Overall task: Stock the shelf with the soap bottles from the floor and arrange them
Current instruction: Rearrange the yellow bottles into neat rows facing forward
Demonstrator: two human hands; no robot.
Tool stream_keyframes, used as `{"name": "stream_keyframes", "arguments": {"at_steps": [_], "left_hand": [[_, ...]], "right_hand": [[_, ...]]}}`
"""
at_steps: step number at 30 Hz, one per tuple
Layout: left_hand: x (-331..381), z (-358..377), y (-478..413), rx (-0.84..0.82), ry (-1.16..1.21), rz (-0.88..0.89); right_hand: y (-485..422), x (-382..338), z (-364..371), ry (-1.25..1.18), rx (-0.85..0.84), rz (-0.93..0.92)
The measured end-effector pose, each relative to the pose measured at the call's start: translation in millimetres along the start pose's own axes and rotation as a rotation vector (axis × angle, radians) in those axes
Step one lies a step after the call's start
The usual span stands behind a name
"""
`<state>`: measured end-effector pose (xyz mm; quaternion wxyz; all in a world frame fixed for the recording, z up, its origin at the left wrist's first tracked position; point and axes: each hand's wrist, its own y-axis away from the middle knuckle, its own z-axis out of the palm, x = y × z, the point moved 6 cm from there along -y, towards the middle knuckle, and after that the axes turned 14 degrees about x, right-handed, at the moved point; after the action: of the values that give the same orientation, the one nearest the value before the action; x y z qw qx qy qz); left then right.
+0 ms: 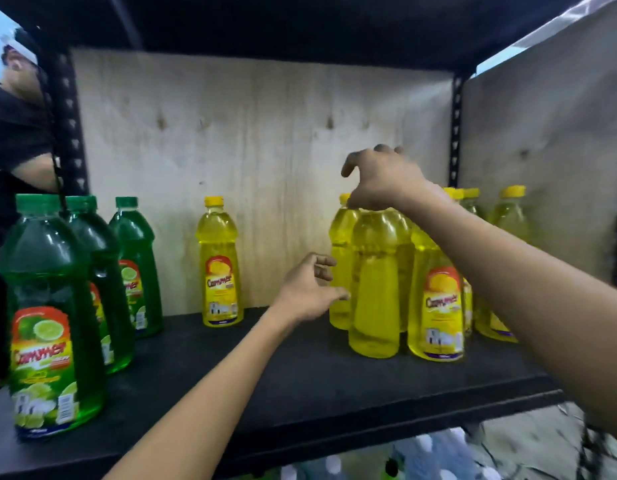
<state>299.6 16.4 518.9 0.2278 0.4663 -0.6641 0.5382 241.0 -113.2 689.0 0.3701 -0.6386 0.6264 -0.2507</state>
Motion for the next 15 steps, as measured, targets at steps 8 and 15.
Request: {"name": "stream_keyframes", "arguments": {"at_steps": [8,15], "left_hand": [[16,59,41,0.163,-0.104,-0.064],[22,77,67,0.271,-0.116,-0.099]], "right_hand": [[21,34,12,-0.230,-0.307,0.058],[44,22,8,-0.237,-0.167,-0.029]]}}
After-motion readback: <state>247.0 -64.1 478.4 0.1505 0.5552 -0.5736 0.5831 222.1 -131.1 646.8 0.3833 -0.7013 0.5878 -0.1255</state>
